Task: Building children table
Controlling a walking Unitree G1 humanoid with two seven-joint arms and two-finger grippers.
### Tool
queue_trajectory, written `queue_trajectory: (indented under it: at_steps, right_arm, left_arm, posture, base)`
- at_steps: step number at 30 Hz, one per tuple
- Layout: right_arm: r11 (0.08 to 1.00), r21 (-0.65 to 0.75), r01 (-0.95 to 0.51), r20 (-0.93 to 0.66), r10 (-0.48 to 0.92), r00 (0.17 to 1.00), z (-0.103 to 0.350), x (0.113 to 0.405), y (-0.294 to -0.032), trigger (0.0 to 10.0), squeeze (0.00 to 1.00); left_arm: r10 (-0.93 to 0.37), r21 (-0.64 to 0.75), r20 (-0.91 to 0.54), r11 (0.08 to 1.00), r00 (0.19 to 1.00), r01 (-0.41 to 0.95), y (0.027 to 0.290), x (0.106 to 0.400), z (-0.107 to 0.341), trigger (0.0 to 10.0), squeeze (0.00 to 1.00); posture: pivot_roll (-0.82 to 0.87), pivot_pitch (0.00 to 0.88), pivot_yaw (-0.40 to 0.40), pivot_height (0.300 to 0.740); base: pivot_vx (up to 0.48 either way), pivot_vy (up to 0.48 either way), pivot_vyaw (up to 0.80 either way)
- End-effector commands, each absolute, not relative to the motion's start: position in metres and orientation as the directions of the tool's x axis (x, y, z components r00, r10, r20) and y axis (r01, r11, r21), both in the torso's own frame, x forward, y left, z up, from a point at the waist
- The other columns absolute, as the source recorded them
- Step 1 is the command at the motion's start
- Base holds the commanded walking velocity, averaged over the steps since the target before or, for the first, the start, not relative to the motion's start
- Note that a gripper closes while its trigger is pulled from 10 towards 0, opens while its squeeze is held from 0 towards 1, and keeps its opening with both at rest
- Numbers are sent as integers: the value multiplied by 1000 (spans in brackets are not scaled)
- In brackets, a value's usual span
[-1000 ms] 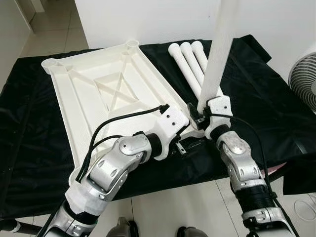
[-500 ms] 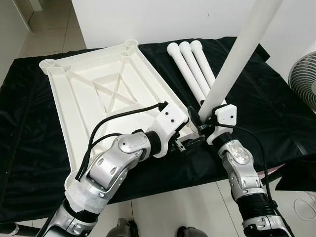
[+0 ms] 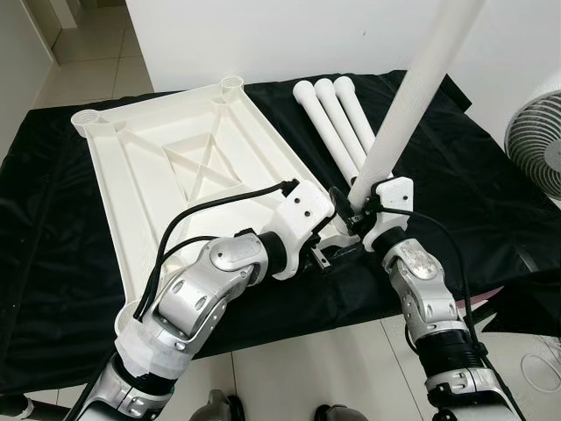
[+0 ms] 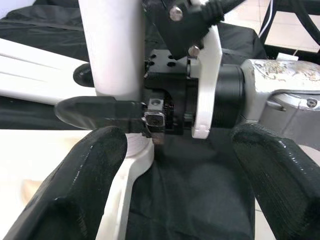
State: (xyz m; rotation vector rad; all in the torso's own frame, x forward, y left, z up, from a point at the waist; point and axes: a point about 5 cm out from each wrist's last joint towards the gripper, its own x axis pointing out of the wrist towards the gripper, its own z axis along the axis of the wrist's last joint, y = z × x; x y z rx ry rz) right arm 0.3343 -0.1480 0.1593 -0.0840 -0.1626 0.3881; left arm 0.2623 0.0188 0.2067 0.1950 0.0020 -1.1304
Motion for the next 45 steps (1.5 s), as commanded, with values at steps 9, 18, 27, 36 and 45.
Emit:
queue_trajectory:
  at_steps: [9,18,27,36,45]
  right_arm:
    - [946,10,-325,-70,325,943,123,335,-156,10000,0]
    - [955,59,-291,-106,296,949,125,340,-161,10000,0]
    - [954,86,-288,-121,297,947,130,346,-160,10000,0]
    - [951,26,-307,-91,308,947,143,352,-159,10000,0]
    - [914,-174,-366,-29,366,930,137,337,-148,10000,0]
  left_arm:
    - [-902,162,-96,403,421,901,19,260,211,10000,0]
    - [-903,156,-94,402,418,902,18,260,211,10000,0]
    - [-903,154,-91,403,419,902,17,260,212,10000,0]
    - [-904,146,-84,405,419,903,15,259,212,10000,0]
    - [-899,141,-76,419,432,897,16,260,212,10000,0]
  posture:
    - [-84,130,71,740]
    - [-87,129,69,740]
    - [-87,126,65,740]
    - [-88,120,52,740]
    - [-85,112,41,740]
  base:
    - [0,0,0]
    - [0,0,0]
    - [0,0,0]
    - [0,0,0]
    - [0,0,0]
